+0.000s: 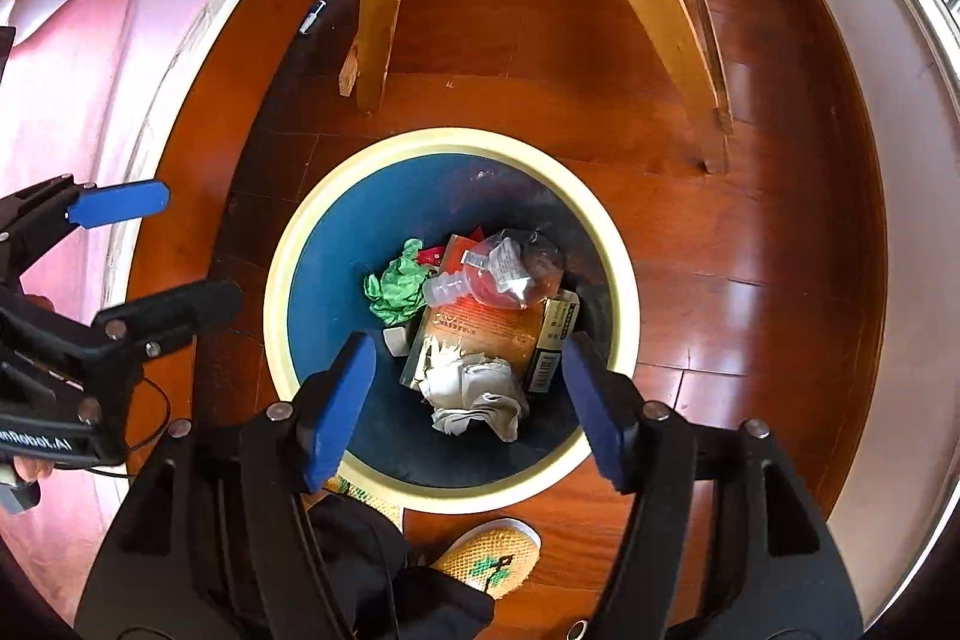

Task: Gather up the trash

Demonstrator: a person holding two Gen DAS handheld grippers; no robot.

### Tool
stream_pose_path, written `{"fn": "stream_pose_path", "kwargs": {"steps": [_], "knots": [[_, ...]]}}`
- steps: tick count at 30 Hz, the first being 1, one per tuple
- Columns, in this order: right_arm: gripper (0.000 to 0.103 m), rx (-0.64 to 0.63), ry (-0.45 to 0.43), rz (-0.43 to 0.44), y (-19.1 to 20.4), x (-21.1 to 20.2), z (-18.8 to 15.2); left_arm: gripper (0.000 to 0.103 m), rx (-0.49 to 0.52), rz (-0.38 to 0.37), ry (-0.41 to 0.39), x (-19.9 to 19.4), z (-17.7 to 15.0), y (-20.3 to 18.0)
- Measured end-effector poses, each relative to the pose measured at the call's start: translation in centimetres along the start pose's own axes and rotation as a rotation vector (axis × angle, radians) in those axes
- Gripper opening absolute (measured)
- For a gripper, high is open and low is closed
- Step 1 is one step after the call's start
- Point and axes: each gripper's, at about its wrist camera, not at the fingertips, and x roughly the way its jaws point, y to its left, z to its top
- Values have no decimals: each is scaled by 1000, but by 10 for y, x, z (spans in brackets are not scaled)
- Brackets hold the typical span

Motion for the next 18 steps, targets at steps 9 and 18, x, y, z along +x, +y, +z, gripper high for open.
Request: {"fn": "stream_pose_path", "kwargs": {"steps": [9,18], "knots": [[62,14,-21,-11,3,-22,0,92,15,22,-17,-29,-2,0],[63,6,-46,-19,15,-67,3,92,23,33,-41,-70,0,-7]]}}
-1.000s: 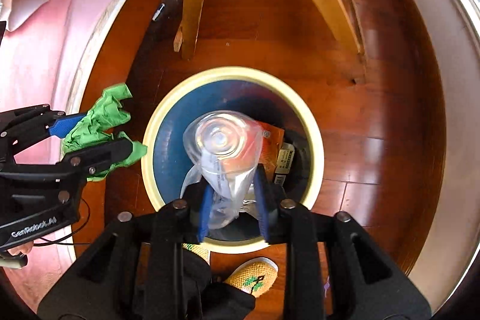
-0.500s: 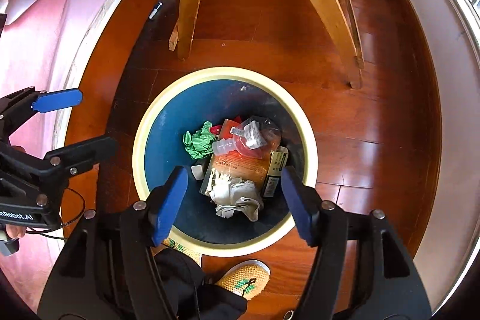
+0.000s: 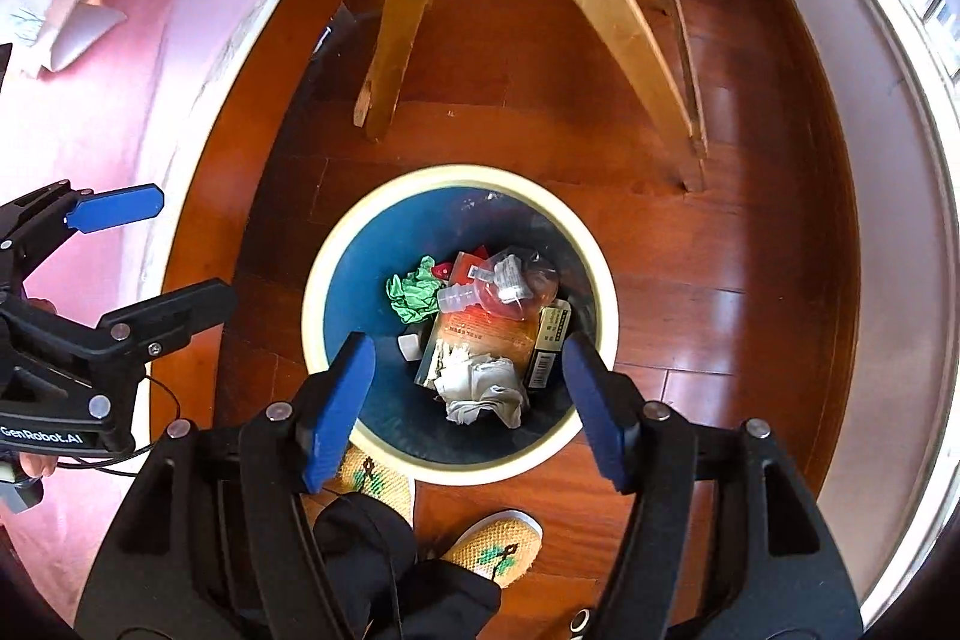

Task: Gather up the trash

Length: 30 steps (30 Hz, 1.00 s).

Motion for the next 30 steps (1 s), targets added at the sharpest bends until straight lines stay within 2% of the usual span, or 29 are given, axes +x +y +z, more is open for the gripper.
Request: {"fn": "stream_pose_path", "kwargs": {"steps": [9,17,30], "knots": [[63,26,-38,-14,11,-77,14,92,-36,8,-45,-81,15,-11],[63,59,-96,10,26,-167,29,92,-54,10,-125,-182,33,-24],[63,15,-212,38,51,-335,48,92,-104,5,-273,-356,44,-45]]}}
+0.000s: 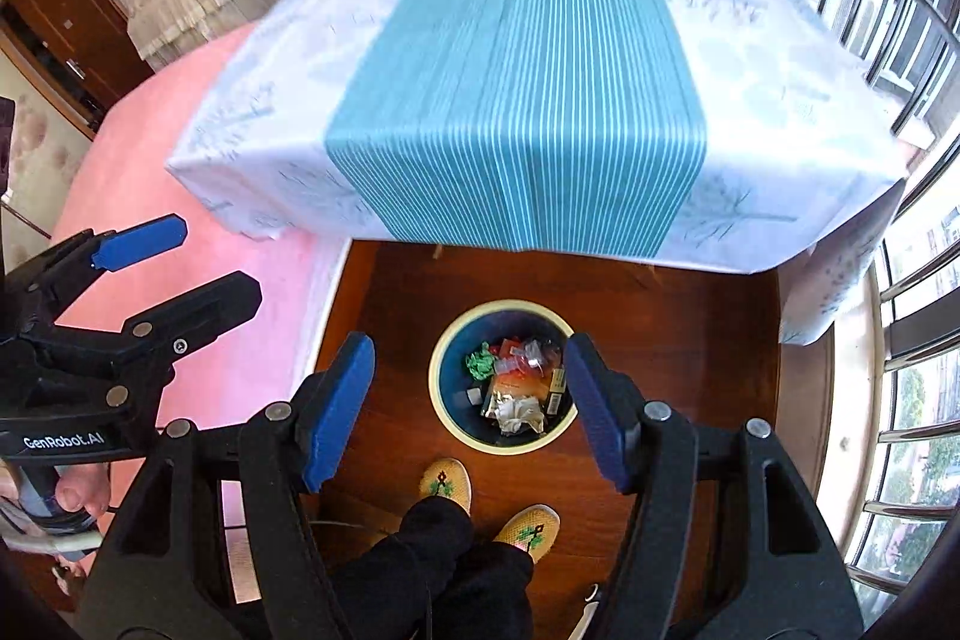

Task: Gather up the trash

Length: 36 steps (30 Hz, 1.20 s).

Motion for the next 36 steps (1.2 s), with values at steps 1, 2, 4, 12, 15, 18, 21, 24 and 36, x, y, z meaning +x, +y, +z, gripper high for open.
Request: {"fn": "stream_pose_path", "kwargs": {"steps": [1,2,4,12,15,18,21,24,36], "knots": [[63,-4,-8,2,2,-12,4,92,-12,4,-6,-12,4,-2],[63,-8,-14,-1,3,-23,7,92,-20,11,-11,-22,8,-4],[63,-14,-37,5,7,-46,14,92,-36,11,-26,-39,15,-7],[63,-1,-126,11,11,-129,40,92,-75,75,-87,-109,49,-20],[63,5,-155,9,13,-152,48,92,-117,79,-101,-125,62,-21],[63,10,-186,7,15,-172,56,92,-142,89,-123,-142,71,-25],[63,13,-211,4,14,-187,62,92,-160,113,-151,-158,77,-30],[63,24,-232,-4,17,-195,65,92,-174,127,-165,-165,79,-34],[63,53,-304,-106,17,-199,68,92,-170,237,-202,-162,73,-49]]}}
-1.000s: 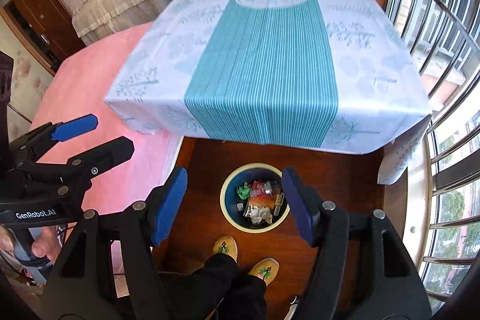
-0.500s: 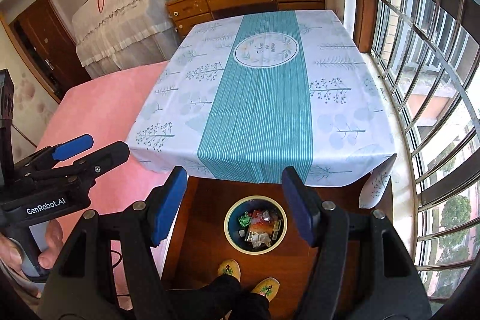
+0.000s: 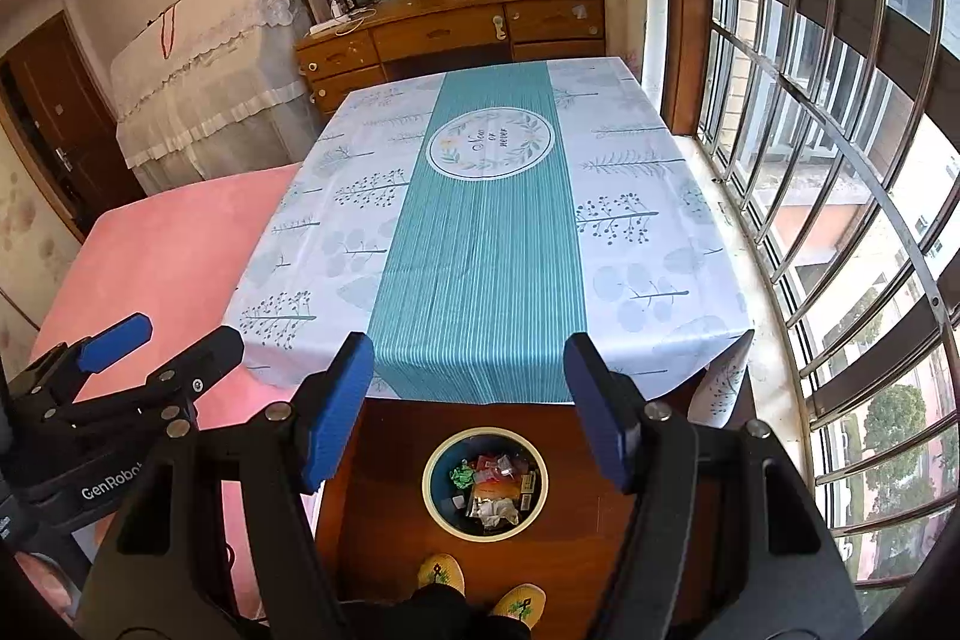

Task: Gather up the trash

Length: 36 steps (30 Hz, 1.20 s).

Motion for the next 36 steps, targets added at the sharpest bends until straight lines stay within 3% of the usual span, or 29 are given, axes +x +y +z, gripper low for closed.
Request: {"fn": "stream_pose_path", "kwargs": {"steps": [36], "knots": [[63,-6,7,-15,3,17,-9,91,-18,12,41,29,-5,-6]]}}
